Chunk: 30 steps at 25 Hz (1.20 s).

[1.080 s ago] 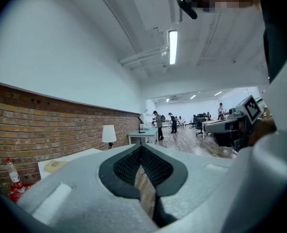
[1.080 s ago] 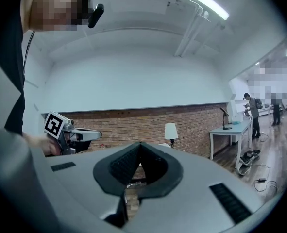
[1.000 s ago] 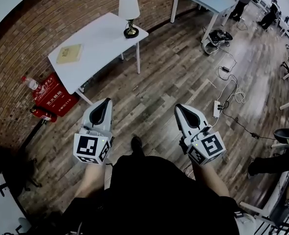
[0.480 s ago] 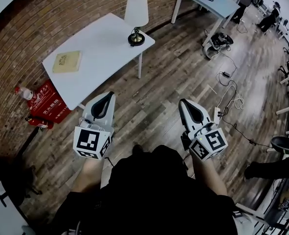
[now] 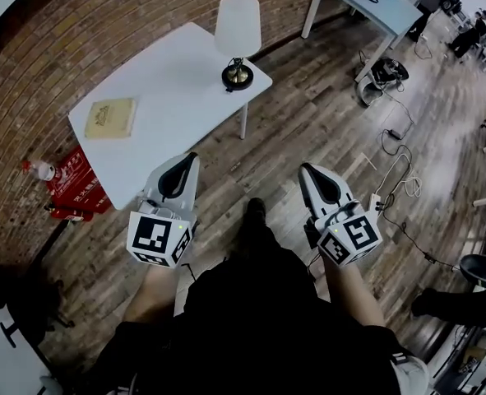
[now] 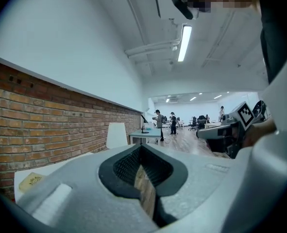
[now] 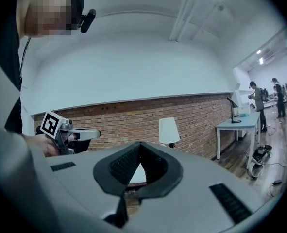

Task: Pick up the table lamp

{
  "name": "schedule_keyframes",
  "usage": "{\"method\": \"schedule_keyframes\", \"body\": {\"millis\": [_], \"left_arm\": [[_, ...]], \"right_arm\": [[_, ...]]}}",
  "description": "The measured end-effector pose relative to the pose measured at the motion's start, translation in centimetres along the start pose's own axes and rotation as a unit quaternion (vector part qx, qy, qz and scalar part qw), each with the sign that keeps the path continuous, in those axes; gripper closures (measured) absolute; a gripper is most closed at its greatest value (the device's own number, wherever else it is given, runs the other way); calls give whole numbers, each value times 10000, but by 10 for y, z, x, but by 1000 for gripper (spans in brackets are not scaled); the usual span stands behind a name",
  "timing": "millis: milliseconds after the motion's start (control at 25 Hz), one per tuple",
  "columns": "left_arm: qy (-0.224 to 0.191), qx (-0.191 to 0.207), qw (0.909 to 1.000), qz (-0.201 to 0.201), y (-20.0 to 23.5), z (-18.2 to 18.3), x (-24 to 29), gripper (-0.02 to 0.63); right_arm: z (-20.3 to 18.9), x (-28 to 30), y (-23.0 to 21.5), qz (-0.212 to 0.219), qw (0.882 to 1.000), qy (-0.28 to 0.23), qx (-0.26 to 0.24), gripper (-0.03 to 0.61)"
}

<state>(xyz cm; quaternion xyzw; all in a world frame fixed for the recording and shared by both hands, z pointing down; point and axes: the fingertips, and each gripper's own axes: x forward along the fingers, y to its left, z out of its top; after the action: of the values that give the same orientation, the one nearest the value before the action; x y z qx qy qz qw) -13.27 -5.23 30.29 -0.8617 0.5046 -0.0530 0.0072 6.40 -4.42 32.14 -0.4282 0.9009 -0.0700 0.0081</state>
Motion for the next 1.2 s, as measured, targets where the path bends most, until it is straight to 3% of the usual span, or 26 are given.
{"method": "schedule_keyframes", "body": {"millis": [520,920,1200], "left_arm": [[-70,-130,9984,550,68,8,173,606],[96,-113,9971,742,125,-23,240,606],[104,-227,9955,909,184,-70,277,606]], "right_arm": [[16,155,-137,755,9971,54,-13,565],[-13,256,-167,1158,9931,129,-92,565],[-64,328,-179,1056,9941,188,-129,563]]}}
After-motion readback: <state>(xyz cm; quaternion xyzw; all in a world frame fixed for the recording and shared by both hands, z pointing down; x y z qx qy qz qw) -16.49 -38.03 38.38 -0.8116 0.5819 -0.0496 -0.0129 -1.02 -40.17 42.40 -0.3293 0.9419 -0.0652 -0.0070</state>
